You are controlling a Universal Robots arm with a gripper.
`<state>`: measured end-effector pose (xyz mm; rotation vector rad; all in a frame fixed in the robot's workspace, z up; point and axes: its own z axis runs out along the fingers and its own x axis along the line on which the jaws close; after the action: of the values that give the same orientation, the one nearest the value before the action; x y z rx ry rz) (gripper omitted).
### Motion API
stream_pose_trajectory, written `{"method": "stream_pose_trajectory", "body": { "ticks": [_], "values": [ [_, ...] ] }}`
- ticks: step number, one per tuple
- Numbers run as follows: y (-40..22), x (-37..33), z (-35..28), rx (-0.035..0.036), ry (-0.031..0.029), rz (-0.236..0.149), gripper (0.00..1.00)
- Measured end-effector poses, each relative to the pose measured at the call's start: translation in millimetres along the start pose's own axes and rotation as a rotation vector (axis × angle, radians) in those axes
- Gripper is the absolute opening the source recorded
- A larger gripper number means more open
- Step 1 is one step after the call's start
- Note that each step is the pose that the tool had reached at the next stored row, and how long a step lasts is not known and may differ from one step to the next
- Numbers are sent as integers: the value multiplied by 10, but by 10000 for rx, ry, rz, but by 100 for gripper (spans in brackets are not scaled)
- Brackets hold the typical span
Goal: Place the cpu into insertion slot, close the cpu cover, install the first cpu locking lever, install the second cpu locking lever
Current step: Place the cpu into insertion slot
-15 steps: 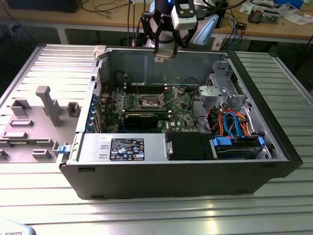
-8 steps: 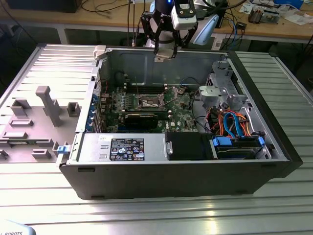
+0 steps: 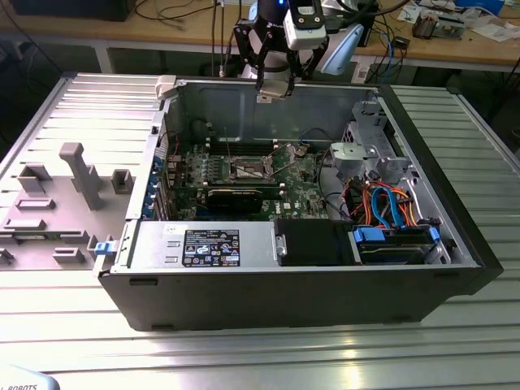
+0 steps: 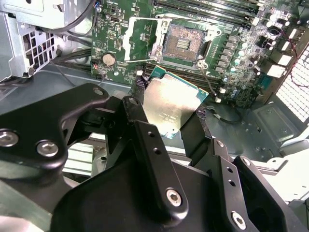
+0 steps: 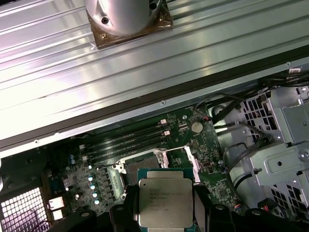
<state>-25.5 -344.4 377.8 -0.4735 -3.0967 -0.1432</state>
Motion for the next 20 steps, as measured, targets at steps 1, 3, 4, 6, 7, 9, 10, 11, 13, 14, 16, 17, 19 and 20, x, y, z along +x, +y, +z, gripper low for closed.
{"method": "stream_pose_trajectory", "body": {
  "ticks": [1,3,4,6,7,9,10,11,13,14,16,17,19,20],
  "values": [
    [0,0,0,0,-1,9,54],
    [0,0,0,0,-3,32,54],
    [0,0,0,-1,-4,40,54],
    [0,0,0,-1,-6,63,54],
    [0,0,0,-1,-7,72,54],
    [0,0,0,-2,-9,100,54],
    [0,0,0,-2,-11,118,54],
    [0,0,0,-3,-13,147,54],
    [0,0,0,-3,-17,184,54],
    [0,0,0,-4,-18,204,54],
    [0,0,0,-5,-22,240,54],
    [0,0,0,-5,-23,257,54],
    [0,0,0,-6,-26,293,54],
    [0,0,0,-6,-28,309,54]
  ]
}}
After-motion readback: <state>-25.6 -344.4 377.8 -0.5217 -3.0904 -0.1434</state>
